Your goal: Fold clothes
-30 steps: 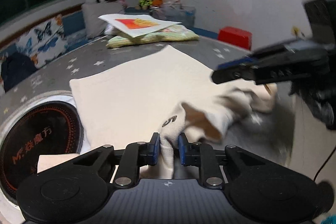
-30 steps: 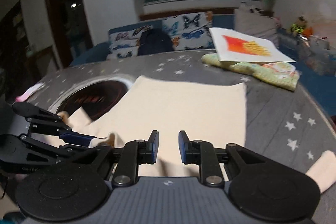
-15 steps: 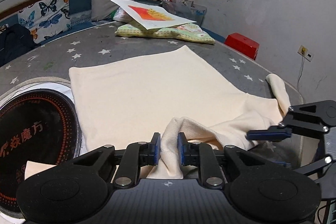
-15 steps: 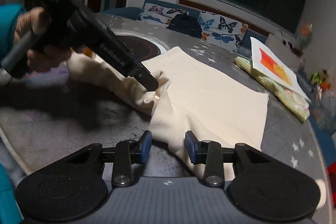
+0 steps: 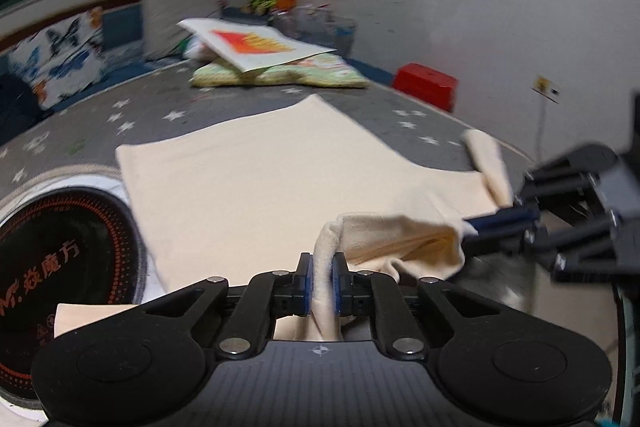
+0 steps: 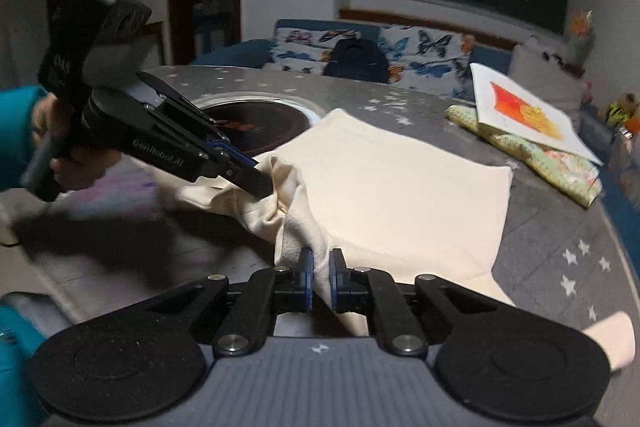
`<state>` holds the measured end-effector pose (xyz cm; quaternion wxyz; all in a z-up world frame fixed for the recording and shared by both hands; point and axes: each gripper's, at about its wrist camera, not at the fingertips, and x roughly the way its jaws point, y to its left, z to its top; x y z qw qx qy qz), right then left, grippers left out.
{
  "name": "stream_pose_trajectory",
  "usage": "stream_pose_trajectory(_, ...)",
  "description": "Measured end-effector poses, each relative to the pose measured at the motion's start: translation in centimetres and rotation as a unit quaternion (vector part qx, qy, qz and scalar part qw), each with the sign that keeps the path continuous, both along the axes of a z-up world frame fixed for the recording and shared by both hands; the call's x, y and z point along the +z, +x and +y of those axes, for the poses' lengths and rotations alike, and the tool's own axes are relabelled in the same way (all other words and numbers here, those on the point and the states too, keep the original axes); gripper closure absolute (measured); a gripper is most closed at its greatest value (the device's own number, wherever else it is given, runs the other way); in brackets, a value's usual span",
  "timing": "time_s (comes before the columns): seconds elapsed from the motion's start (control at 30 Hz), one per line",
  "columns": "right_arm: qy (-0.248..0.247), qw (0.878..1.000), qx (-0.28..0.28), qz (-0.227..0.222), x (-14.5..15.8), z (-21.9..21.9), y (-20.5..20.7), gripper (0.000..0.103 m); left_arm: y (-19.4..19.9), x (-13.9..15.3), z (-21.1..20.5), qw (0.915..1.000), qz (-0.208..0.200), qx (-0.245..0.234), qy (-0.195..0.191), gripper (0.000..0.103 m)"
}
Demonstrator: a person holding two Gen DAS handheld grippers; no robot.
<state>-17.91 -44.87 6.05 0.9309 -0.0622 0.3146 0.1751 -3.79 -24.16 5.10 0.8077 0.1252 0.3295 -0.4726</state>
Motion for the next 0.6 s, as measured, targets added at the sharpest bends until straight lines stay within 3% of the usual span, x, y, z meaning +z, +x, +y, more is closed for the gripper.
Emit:
stream_pose_trajectory(0.17, -0.003, 0.998, 0.047, 0.051, 0.2, -0.9, -2.5, 0.095, -3.9, 0.0, 1.5, 0.9962, -0.026, -0.082, 0.014, 0.092)
stream_pose_trajectory(0.3, -0.011, 0.994, 0.074, 0.085, -0.2, -0.6, -3.6, 0.085, -6.1, -0.7, 2.4, 0.9904, -0.042, -0.126, 0.037, 0.089)
stream_pose_trajectory(0.43, 0.006, 0.996, 0.056, 0.064, 0.5, -0.9, -3.4, 0.084, -6.1, 0.3, 3.4, 0.9915, -0.046, -0.122, 0.01, 0.089)
stream_pose_trajectory(0.6, 0.021, 0.999, -0.009, 0.042, -0.4, -0.6, -1.0, 0.084, -4.4, 1.8, 3.0, 0.9963, -0.035, -0.066, -0.044, 0.089)
